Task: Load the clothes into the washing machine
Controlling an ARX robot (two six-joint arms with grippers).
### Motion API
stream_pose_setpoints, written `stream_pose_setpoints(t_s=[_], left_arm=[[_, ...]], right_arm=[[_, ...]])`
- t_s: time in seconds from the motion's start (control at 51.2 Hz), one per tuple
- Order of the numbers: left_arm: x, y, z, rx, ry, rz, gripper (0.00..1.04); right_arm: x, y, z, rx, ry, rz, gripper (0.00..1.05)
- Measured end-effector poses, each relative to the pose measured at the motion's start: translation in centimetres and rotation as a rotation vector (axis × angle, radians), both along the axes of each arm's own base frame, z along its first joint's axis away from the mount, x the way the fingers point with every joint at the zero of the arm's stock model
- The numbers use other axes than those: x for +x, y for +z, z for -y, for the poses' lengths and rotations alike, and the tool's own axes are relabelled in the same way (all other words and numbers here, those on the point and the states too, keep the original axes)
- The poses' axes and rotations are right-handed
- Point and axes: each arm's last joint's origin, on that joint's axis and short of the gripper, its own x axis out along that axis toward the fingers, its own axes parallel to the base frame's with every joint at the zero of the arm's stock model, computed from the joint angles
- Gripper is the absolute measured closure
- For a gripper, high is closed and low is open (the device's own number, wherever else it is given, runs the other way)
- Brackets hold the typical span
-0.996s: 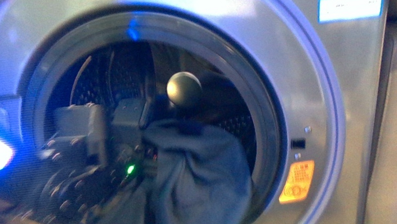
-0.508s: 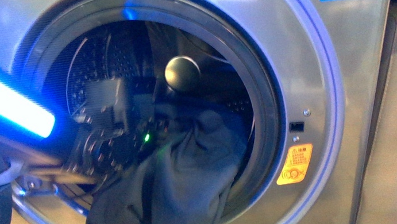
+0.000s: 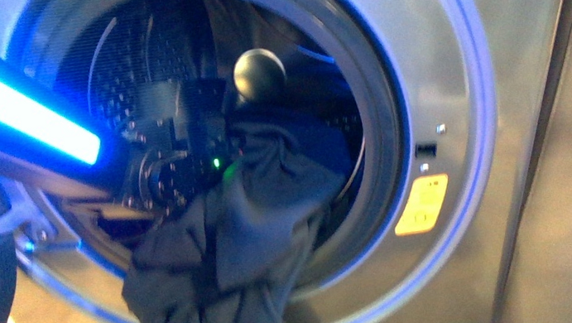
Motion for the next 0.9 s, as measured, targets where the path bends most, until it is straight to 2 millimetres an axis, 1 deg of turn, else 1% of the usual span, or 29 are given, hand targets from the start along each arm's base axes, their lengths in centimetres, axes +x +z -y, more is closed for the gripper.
stream_pose_setpoints(t_s=[0.059,0.098,0.156,0.215,0.254,0.332,0.391,0.586,0.664,0.703,0.82,0.899], left_arm=[[0.3,-0.1,0.0,0.0,0.008,-0.001,0.97],[0.6,-0.2,0.0,0.0,0.015,-0.002,0.97],[1.2,-0.2,0.2,0.003,0.016,-0.005,0.97],[1.9,-0.2,0.4,0.005,0.025,-0.008,0.97],[2.3,-0.2,0.5,0.006,0.033,-0.01,0.97],[2.9,0.0,0.8,0.007,0.043,-0.011,0.97],[3.3,0.3,1.0,0.006,0.048,-0.008,0.97],[4.3,1.7,1.9,0.0,0.058,0.009,0.97],[4.8,2.2,2.1,-0.004,0.076,0.013,0.97],[5.1,2.3,2.2,-0.005,0.086,0.012,0.97],[5.9,2.2,2.2,0.003,0.109,-0.017,0.97],[6.2,1.5,2.1,0.006,0.119,-0.037,0.97]], right_arm=[[-0.2,-1.4,0.0,-0.007,-0.013,-0.038,0.08],[-0.4,-3.2,-0.3,-0.006,-0.014,-0.08,0.08],[-0.6,-4.9,-0.1,-0.07,0.128,-0.096,0.2],[-1.2,-6.6,0.5,-0.118,0.201,-0.094,0.32],[-1.6,-7.5,0.9,-0.131,0.207,-0.088,0.39],[-2.2,-8.8,1.5,-0.141,0.201,-0.084,0.5],[-2.6,-10.1,2.1,-0.148,0.193,-0.09,0.6],[-3.4,-12.9,3.0,-0.158,0.199,-0.103,0.87],[-3.8,-14.0,3.4,-0.159,0.196,-0.102,1.01],[-4.0,-14.3,3.5,-0.162,0.194,-0.103,1.03],[-4.5,-15.5,3.8,-0.161,0.194,-0.103,1.02],[-4.7,-16.0,4.1,-0.161,0.193,-0.104,1.02]])
